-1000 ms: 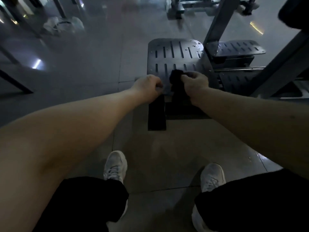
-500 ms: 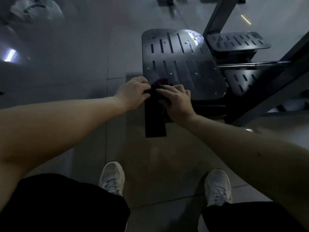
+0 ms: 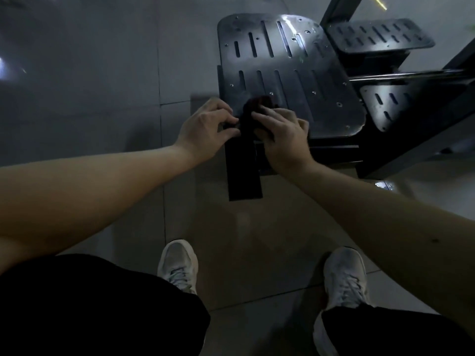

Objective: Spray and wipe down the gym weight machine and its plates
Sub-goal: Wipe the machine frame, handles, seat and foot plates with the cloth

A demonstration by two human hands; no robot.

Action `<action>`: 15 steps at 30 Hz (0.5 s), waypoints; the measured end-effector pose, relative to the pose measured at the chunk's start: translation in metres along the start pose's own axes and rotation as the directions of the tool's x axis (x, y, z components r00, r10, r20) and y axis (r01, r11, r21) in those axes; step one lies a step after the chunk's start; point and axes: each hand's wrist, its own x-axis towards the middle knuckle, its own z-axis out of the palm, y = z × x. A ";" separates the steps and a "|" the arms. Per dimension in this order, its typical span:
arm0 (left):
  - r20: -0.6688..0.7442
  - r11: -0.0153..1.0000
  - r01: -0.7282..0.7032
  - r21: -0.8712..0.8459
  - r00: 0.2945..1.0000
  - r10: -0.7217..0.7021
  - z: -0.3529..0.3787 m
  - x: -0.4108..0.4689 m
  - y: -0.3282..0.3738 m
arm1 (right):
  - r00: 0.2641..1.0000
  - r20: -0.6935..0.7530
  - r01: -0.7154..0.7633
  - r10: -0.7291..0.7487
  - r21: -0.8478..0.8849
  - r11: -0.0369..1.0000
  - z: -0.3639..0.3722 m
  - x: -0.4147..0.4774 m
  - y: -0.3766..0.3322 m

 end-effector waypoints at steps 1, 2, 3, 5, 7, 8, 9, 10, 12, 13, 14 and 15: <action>-0.002 1.000 -0.003 -0.006 1.000 0.003 0.001 0.000 0.000 | 1.000 0.005 0.006 -0.006 0.005 1.000 -0.005 0.000 0.014; -0.009 1.000 -0.007 -0.008 1.000 0.007 0.001 -0.001 0.000 | 1.000 -0.019 -0.019 0.019 0.015 1.000 -0.012 0.000 0.034; -0.016 1.000 -0.015 -0.006 1.000 0.014 0.002 -0.001 0.000 | 0.995 -0.064 -0.072 0.074 0.029 0.997 -0.021 0.000 0.056; -0.018 1.000 -0.028 0.005 0.999 0.028 0.002 -0.001 0.000 | 0.952 -0.125 -0.274 0.281 0.073 0.959 -0.040 0.000 0.096; -0.023 0.999 -0.046 0.019 0.999 0.046 0.003 -0.002 -0.001 | 0.894 -0.167 -0.402 0.416 0.109 0.909 -0.048 -0.003 0.103; -0.022 0.999 -0.051 0.018 0.998 0.051 0.003 -0.002 -0.001 | 0.893 -0.201 -0.387 0.403 0.116 0.915 -0.046 -0.008 0.093; -0.026 0.998 -0.057 0.015 0.998 0.058 0.004 -0.004 -0.001 | 0.907 -0.243 -0.321 0.343 0.129 0.938 -0.041 -0.016 0.078; -0.039 0.998 -0.057 0.013 0.998 0.058 0.006 -0.006 -0.002 | 0.927 -0.280 -0.217 0.251 0.146 0.965 -0.034 -0.028 0.060; -0.092 1.000 -0.022 -0.007 0.996 0.022 0.013 -0.019 -0.005 | 0.956 -0.291 -0.001 0.047 0.154 0.988 -0.017 -0.057 0.029; -0.093 1.000 0.012 -0.025 0.996 -0.014 0.019 -0.029 -0.010 | 0.963 -0.269 0.049 -0.004 0.160 0.986 -0.007 -0.073 0.018; -0.052 0.998 0.060 -0.029 0.997 -0.061 0.025 -0.042 -0.016 | 0.972 -0.234 0.063 -0.019 0.181 0.981 0.005 -0.088 0.013; 0.037 0.994 0.113 -0.004 0.993 -0.113 0.032 -0.054 -0.023 | 0.981 -0.193 0.048 -0.009 0.198 0.979 0.018 -0.103 0.010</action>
